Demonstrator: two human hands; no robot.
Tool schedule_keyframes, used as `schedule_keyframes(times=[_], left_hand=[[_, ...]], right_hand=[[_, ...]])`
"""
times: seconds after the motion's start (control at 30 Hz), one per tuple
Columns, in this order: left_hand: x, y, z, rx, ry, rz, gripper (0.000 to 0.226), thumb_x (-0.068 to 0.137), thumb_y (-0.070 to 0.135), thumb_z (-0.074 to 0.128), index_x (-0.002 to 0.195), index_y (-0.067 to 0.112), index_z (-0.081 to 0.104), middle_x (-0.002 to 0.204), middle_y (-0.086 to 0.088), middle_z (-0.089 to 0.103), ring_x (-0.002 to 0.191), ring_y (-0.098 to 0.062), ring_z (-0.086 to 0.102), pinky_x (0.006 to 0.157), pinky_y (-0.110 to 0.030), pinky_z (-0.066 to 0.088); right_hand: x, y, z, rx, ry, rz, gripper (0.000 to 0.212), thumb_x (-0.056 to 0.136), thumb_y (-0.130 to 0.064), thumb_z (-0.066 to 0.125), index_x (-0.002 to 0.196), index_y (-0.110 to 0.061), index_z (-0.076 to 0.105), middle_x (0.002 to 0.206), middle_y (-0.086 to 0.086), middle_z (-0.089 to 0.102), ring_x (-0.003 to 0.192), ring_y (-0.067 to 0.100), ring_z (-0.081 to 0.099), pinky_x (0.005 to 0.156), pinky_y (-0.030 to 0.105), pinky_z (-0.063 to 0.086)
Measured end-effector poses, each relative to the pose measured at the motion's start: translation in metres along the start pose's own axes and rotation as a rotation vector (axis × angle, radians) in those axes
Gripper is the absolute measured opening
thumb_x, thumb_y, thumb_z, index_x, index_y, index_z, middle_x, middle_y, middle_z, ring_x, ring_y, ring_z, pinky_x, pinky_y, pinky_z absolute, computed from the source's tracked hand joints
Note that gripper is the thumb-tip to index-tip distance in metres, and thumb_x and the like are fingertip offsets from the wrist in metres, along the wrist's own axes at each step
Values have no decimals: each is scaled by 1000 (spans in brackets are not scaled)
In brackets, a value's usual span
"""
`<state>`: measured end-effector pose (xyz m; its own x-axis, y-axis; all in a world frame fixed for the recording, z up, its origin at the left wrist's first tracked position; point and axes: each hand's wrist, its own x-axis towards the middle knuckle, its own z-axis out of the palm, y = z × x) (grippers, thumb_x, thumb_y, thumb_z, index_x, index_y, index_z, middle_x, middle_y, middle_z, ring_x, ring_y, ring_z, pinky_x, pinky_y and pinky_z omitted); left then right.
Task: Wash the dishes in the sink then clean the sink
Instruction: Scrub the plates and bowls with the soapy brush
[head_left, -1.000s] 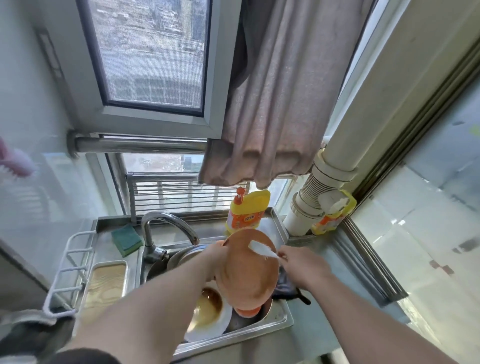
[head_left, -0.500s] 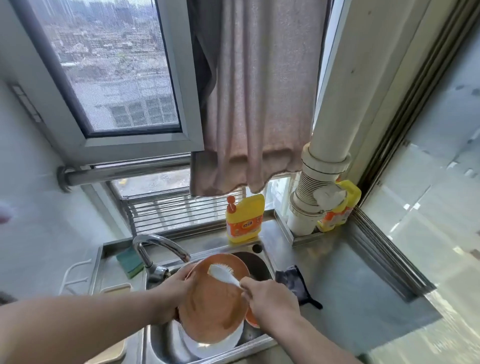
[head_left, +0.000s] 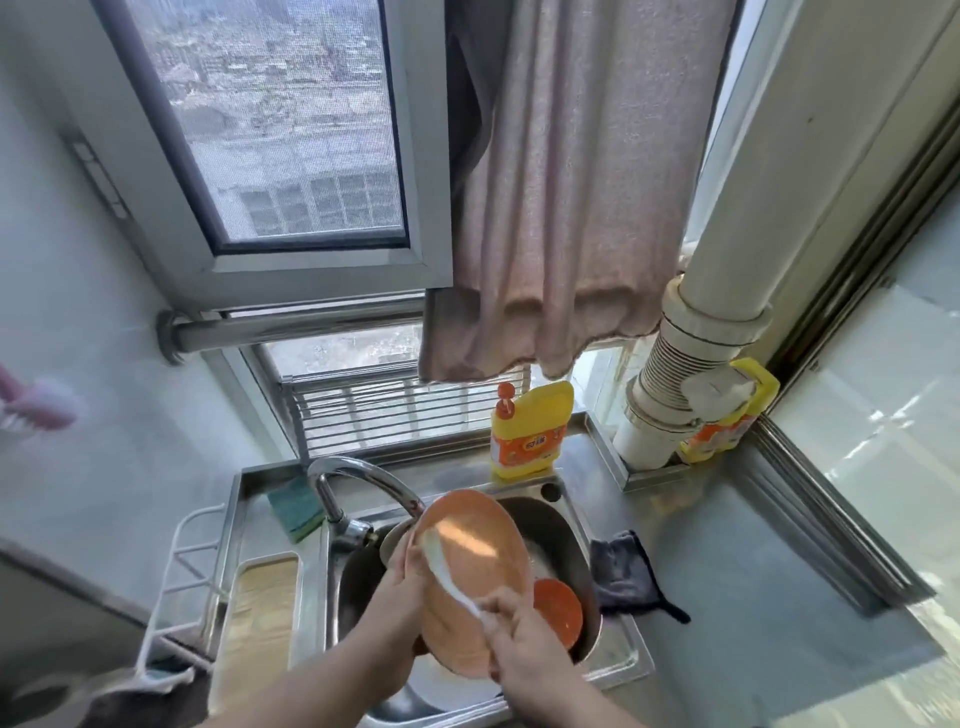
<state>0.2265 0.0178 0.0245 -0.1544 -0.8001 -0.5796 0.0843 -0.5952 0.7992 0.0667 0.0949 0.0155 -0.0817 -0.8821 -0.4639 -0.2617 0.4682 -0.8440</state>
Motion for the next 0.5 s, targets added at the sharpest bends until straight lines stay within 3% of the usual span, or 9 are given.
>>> schedule_keyframes(times=[0.1, 0.17, 0.23, 0.3, 0.33, 0.4, 0.5], left_hand=[[3, -11, -6, 48, 35, 18, 37, 98, 66, 40, 130, 59, 57, 127, 3, 70, 115, -27, 67, 83, -46, 62], [3, -19, -7, 141, 26, 107, 41, 97, 68, 46, 136, 59, 56, 135, 9, 66, 118, -15, 64, 82, -32, 61], [3, -22, -9, 180, 23, 179, 41, 95, 69, 56, 134, 60, 59, 134, 17, 68, 117, -5, 66, 88, -27, 58], [6, -19, -9, 191, -5, 201, 52, 82, 70, 66, 133, 62, 59, 130, 23, 69, 117, -4, 68, 95, -35, 59], [10, -19, -9, 206, -12, 202, 56, 82, 73, 67, 136, 63, 56, 133, 22, 68, 121, -10, 67, 99, -43, 58], [10, -14, -2, 222, -24, 183, 44, 93, 67, 64, 135, 68, 53, 133, 20, 68, 123, -17, 66, 99, -50, 59], [10, -5, 11, 98, 23, 65, 28, 103, 57, 53, 126, 72, 53, 127, 13, 68, 113, -24, 70, 85, -54, 64]], right_hand=[[-3, 14, 7, 22, 2, -42, 6, 102, -29, 60, 100, -27, 65, 62, -14, 54, 50, 8, 53, 56, 26, 45], [2, 8, -1, 105, 130, -28, 10, 105, -23, 57, 99, -22, 66, 55, -11, 53, 50, 9, 48, 53, 25, 40], [12, 2, -14, 166, 289, 57, 16, 106, -23, 55, 95, -21, 68, 65, -8, 64, 61, 13, 57, 58, 26, 45], [18, 2, -24, 237, 413, 173, 20, 104, -24, 55, 90, -22, 69, 84, 4, 73, 74, 20, 64, 64, 31, 52], [17, 1, -24, 298, 432, 212, 19, 104, -24, 55, 90, -22, 69, 87, 9, 73, 69, 22, 63, 58, 29, 51], [13, -4, -12, 423, 395, 229, 15, 105, -24, 54, 99, -17, 66, 72, 11, 64, 52, 20, 49, 43, 24, 37], [7, -21, 13, 456, 193, 177, 17, 111, -24, 46, 108, -12, 56, 54, 4, 43, 38, 14, 31, 38, 20, 22]])
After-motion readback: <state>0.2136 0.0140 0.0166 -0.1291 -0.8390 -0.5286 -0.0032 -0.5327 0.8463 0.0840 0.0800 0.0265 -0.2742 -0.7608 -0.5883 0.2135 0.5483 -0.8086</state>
